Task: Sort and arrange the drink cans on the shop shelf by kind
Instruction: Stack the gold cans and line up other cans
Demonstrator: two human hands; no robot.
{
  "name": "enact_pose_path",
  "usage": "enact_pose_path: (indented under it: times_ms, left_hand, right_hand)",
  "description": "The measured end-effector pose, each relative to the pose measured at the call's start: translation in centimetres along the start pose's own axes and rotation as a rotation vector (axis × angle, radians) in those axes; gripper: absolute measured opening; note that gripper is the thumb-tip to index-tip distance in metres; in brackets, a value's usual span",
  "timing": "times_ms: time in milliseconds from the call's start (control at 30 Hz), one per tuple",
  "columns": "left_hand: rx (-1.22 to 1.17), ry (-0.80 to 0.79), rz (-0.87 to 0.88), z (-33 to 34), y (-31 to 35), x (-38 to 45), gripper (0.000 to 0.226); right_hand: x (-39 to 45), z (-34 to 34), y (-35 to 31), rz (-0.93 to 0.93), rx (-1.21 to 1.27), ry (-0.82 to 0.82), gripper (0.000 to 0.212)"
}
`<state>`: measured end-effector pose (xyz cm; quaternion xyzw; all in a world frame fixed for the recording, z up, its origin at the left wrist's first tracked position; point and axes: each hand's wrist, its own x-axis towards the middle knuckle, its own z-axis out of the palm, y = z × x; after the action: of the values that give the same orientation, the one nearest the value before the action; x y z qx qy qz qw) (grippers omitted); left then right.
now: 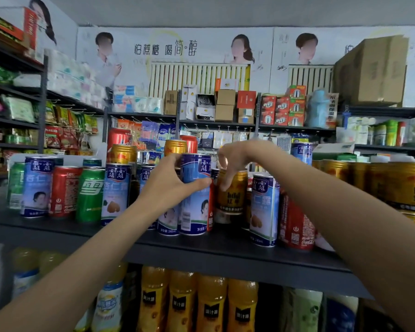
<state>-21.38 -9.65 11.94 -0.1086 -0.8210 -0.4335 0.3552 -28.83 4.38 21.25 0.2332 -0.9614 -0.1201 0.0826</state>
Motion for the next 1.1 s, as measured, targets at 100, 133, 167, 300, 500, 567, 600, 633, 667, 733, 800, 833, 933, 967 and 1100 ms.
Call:
enact_pose_path:
  times_ms: [100, 133, 167, 300, 500, 567, 600, 633, 667, 733, 800, 833, 933, 967, 1100]
  left_hand:
    - [-0.010, -0.024, 0.010, 0.6, 0.4, 0.4, 0.062]
    - [-0.014, -0.037, 0.019, 1.0, 0.5, 0.6, 0.060]
    - [0.005, -0.049, 0.033, 1.4, 0.7, 0.7, 0.056]
    - [0.245, -0.106, 0.096, 3.5, 1.2, 1.6, 0.084]
    - [0.412, -0.148, 0.044, 6.2, 0.7, 3.4, 0.060]
    - [0.561, -0.151, 0.055, 6.9, 0.8, 3.4, 0.065]
    - [0.604, -0.151, 0.074, 7.2, 0.8, 3.3, 0.068]
    - [0.625, -0.151, 0.091, 7.3, 0.8, 3.3, 0.068]
    - [0.643, -0.148, 0.106, 7.4, 0.8, 3.3, 0.068]
    - [0.698, -0.184, 0.106, 7.4, 0.8, 3.5, 0.067]
    - [0.736, -0.233, 0.091, 7.4, 1.1, 3.8, 0.069]
    - [0.751, -0.239, 0.098, 7.4, 1.5, 3.7, 0.071]
    - [0.744, -0.062, 0.223, 7.6, 2.9, 3.3, 0.063]
    - [0.692, 0.038, 0.280, 7.7, 3.7, 3.0, 0.055]
    - [0.490, 0.168, 0.519, 9.7, 7.8, 2.0, 0.034]
  right_hand:
    - [-2.2, -3.1, 1.5, -0.007, 0.101, 0.160, 0.063]
    - [-2.9, -4.0, 2.1, -0.005, 0.137, 0.221, 0.060]
    - [-3.8, -4.7, 2.8, -0.002, 0.178, 0.285, 0.056]
    - [-6.9, -6.0, 5.9, 0.022, 0.304, 0.485, 0.049]
    - [-11.8, -4.7, 9.8, 0.050, 0.442, 0.511, 0.049]
    - [-13.1, -4.2, 10.9, 0.056, 0.479, 0.492, 0.046]
    - [-13.6, -4.0, 11.4, 0.067, 0.480, 0.478, 0.044]
    - [-14.1, -3.9, 12.0, 0.080, 0.469, 0.466, 0.043]
    - [-14.4, -3.7, 12.6, 0.099, 0.452, 0.455, 0.043]
    - [-14.9, -3.5, 13.9, 0.139, 0.409, 0.436, 0.046]
    - [-15.1, -3.2, 15.0, 0.188, 0.310, 0.425, 0.048]
    - [-15.0, -2.9, 15.5, 0.219, 0.234, 0.415, 0.048]
    - [-14.2, -1.5, 16.6, 0.278, 0.078, 0.350, 0.045]
    - [-13.8, -0.9, 16.9, 0.287, 0.060, 0.335, 0.045]
    - [-12.3, 1.0, 18.1, 0.308, 0.015, 0.292, 0.051]
